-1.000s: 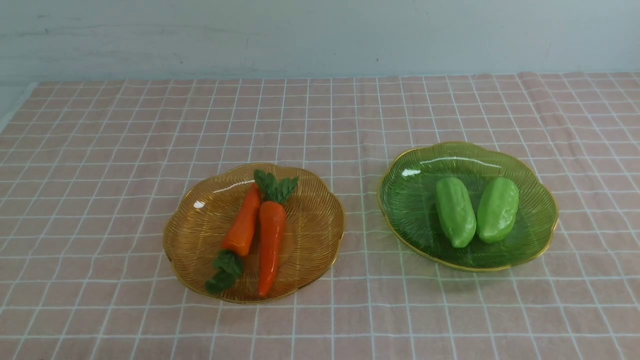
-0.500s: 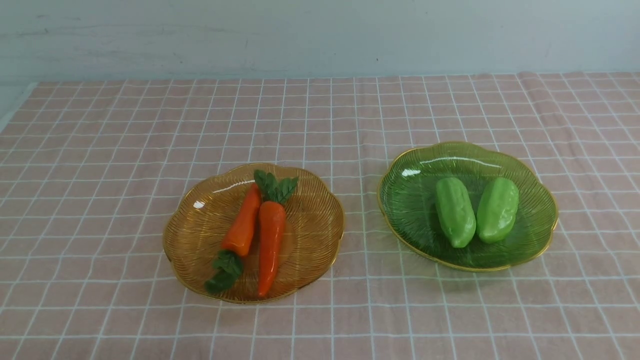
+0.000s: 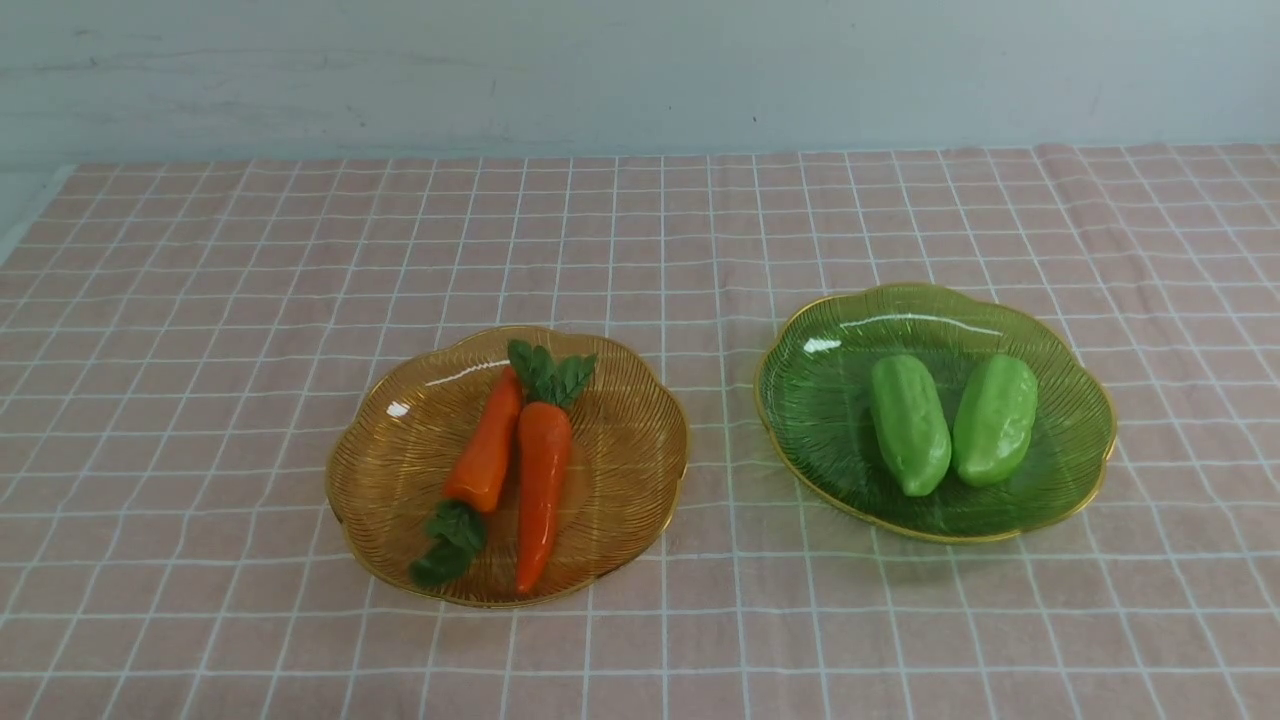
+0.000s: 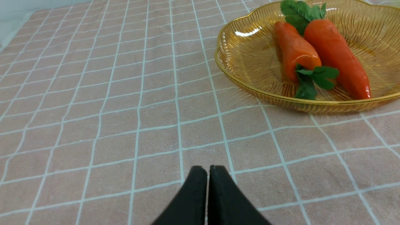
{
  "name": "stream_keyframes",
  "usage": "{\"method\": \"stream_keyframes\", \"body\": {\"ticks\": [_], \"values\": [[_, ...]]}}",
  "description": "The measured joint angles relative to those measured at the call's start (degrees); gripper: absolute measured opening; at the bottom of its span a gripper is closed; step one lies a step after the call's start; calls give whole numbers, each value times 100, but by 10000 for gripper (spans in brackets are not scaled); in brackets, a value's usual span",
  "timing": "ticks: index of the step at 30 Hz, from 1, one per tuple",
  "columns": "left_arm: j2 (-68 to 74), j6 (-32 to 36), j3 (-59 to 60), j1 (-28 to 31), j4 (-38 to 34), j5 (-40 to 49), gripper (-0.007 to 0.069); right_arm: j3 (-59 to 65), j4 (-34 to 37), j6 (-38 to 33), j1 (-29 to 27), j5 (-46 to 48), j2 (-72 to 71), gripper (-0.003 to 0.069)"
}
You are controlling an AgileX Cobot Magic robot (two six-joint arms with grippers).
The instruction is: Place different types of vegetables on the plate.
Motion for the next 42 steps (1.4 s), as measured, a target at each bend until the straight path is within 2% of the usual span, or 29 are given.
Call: {"method": "stream_keyframes", "body": {"ticks": [4,9,13,17,42], "values": [[0,0,0,0,0,0,-3,20,-204,-40,-68,226,-153,-17],[-7,0,0,0,0,0,-3,504,-315,-111,-571,569,-236,-17],[-7,0,0,0,1,0,-3,1642,-315,-145,-967,727,-362,-17],[-7,0,0,0,6,-10,-3,2551,-308,-145,-995,849,-585,-17],[-7,0,0,0,14,-5,-3,2576,-249,-145,-1014,816,-588,-17]]}}
